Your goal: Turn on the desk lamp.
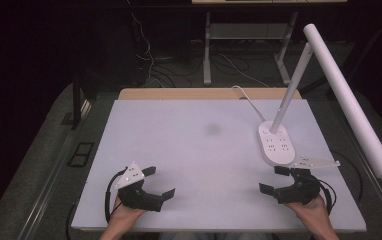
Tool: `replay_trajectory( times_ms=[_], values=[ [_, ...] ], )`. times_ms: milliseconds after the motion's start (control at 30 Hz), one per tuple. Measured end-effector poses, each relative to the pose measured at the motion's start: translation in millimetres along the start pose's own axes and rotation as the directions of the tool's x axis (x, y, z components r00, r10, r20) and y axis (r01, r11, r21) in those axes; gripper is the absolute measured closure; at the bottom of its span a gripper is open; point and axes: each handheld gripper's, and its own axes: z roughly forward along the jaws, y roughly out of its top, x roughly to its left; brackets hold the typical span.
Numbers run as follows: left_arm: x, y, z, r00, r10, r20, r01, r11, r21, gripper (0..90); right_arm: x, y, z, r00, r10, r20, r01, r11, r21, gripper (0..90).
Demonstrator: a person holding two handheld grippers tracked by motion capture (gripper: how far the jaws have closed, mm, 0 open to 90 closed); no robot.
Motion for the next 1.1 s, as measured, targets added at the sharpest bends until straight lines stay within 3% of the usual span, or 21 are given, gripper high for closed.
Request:
replay_trajectory(
  times_ms=[300, 600, 867, 1100],
  values=[
    [0.1, -0.5, 0.3, 1.0, 0.0, -0.001, 0.0, 1.0, 0.005, 0.0, 0.1, 0.9, -1.8, 0.9999, 0.017, -0.001, -0.017, 1.0, 0.004, 0.4],
    [-0.2, -1.0, -2.3, 1.0, -0.004, -0.008, 0.004, 1.0, -0.001, 0.0, 2.0, 2.5, -1.0, 1.0, -0.002, 0.002, 0.002, 0.999, 0.032, 0.4],
    [-0.1, -1.3, -2.1, 0.9999, -0.005, -0.008, 0.006, 1.0, 0.002, 0.0, -3.0, 11.5, -8.1, 0.9999, 0.008, 0.014, -0.008, 1.0, 0.015, 0.4],
    [0.7, -1.4, -2.5, 0.9999, -0.009, -0.013, 0.009, 1.0, 0.0, 0.0, -8.8, 22.0, -11.9, 0.9998, 0.019, 0.004, -0.019, 0.999, 0.035, 0.4]
  ],
)
